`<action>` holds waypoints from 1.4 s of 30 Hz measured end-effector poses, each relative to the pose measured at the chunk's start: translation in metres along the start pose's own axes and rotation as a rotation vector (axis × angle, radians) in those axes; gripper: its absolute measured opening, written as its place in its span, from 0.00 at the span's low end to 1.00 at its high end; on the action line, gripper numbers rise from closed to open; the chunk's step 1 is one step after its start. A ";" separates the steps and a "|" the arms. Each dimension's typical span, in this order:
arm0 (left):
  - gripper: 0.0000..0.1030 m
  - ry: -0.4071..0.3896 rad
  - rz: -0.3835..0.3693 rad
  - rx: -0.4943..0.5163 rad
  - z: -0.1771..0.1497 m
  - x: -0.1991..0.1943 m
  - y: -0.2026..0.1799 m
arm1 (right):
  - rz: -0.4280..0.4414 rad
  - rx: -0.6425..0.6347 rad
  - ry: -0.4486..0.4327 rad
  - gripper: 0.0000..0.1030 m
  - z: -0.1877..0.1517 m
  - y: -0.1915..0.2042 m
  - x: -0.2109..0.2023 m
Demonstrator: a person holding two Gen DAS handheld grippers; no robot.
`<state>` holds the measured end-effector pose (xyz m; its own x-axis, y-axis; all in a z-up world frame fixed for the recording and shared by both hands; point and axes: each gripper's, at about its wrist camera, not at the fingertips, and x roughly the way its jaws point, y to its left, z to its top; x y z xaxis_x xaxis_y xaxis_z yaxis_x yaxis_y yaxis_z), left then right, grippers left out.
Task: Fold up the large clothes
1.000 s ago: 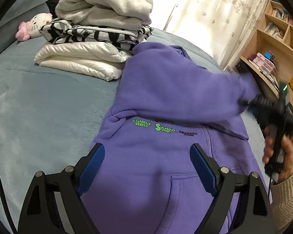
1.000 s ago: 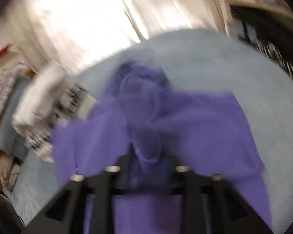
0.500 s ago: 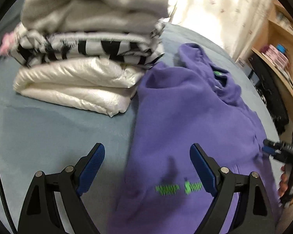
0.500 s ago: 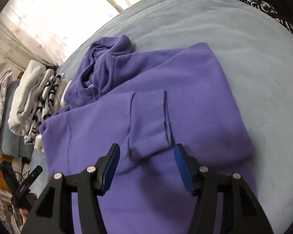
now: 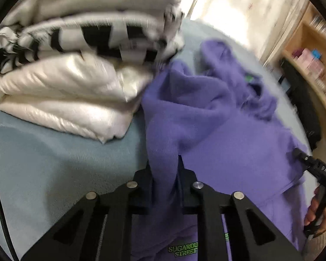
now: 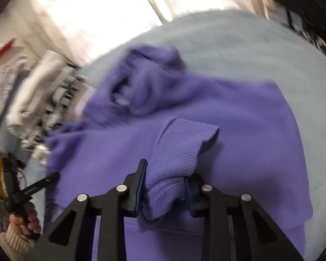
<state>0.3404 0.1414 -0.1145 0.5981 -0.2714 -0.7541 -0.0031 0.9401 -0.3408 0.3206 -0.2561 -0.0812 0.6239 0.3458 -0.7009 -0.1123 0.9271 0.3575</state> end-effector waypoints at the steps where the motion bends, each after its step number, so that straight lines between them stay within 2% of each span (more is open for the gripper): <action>1: 0.13 -0.050 -0.019 -0.023 -0.003 -0.008 0.006 | -0.014 -0.015 -0.013 0.29 0.000 0.002 0.000; 3: 0.13 -0.080 -0.029 -0.055 -0.005 -0.014 0.016 | -0.109 -0.017 0.055 0.33 -0.002 -0.003 0.015; 4: 0.13 -0.075 -0.043 -0.074 -0.007 -0.013 0.022 | -0.162 -0.005 0.124 0.36 -0.005 -0.009 0.028; 5: 0.13 -0.064 -0.049 -0.080 -0.008 -0.012 0.023 | -0.175 0.008 0.162 0.37 -0.007 -0.013 0.035; 7: 0.17 -0.043 -0.028 -0.067 -0.009 -0.010 0.023 | -0.157 0.028 0.147 0.43 -0.012 -0.013 0.027; 8: 0.28 -0.035 0.002 -0.058 -0.009 -0.012 0.023 | -0.159 0.039 0.151 0.47 -0.014 -0.012 0.023; 9: 0.43 -0.028 0.025 -0.052 -0.009 -0.015 0.024 | -0.156 0.051 0.150 0.48 -0.016 -0.011 0.016; 11: 0.63 -0.037 0.031 -0.047 -0.004 -0.022 0.022 | -0.144 0.047 0.136 0.49 -0.023 -0.010 0.005; 12: 0.65 -0.057 0.032 -0.048 -0.001 -0.027 0.021 | -0.153 0.035 0.132 0.49 -0.027 -0.007 0.000; 15: 0.65 -0.104 0.028 -0.020 0.014 -0.041 0.012 | -0.158 -0.006 0.117 0.49 -0.038 0.001 -0.014; 18: 0.65 -0.131 0.051 0.052 0.030 -0.044 -0.004 | -0.148 -0.037 0.100 0.49 -0.040 0.006 -0.021; 23: 0.65 -0.088 0.051 0.131 0.050 -0.029 -0.026 | -0.130 -0.038 0.099 0.49 -0.042 0.009 -0.017; 25: 0.63 -0.068 0.048 0.134 0.057 -0.021 -0.031 | -0.130 -0.035 0.101 0.49 -0.043 0.007 -0.015; 26: 0.58 -0.062 0.044 0.134 0.059 -0.019 -0.031 | -0.128 -0.033 0.102 0.48 -0.045 0.006 -0.015; 29: 0.39 -0.025 0.031 0.128 0.064 -0.008 -0.030 | -0.140 -0.028 0.110 0.48 -0.047 0.003 -0.012; 31: 0.29 -0.021 0.050 0.124 0.066 -0.002 -0.029 | -0.137 -0.025 0.106 0.48 -0.048 0.002 -0.012; 32: 0.18 -0.021 0.053 0.125 0.065 0.001 -0.029 | -0.136 -0.023 0.104 0.48 -0.048 0.001 -0.012; 33: 0.12 -0.021 0.058 0.128 0.067 0.002 -0.029 | -0.134 -0.023 0.101 0.48 -0.049 0.001 -0.012; 35: 0.10 -0.036 0.076 0.155 0.068 -0.003 -0.034 | -0.137 -0.026 0.096 0.48 -0.050 0.000 -0.011; 40: 0.08 -0.183 0.211 0.373 0.076 -0.032 -0.064 | -0.156 -0.043 0.079 0.48 -0.052 0.000 -0.008; 42: 0.08 -0.208 0.255 0.397 0.082 -0.038 -0.064 | -0.192 -0.058 0.081 0.49 -0.054 0.000 -0.004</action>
<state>0.3831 0.1081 -0.0180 0.7646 -0.0145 -0.6443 0.1106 0.9878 0.1092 0.2760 -0.2493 -0.1114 0.5743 0.1705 -0.8007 -0.0428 0.9830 0.1786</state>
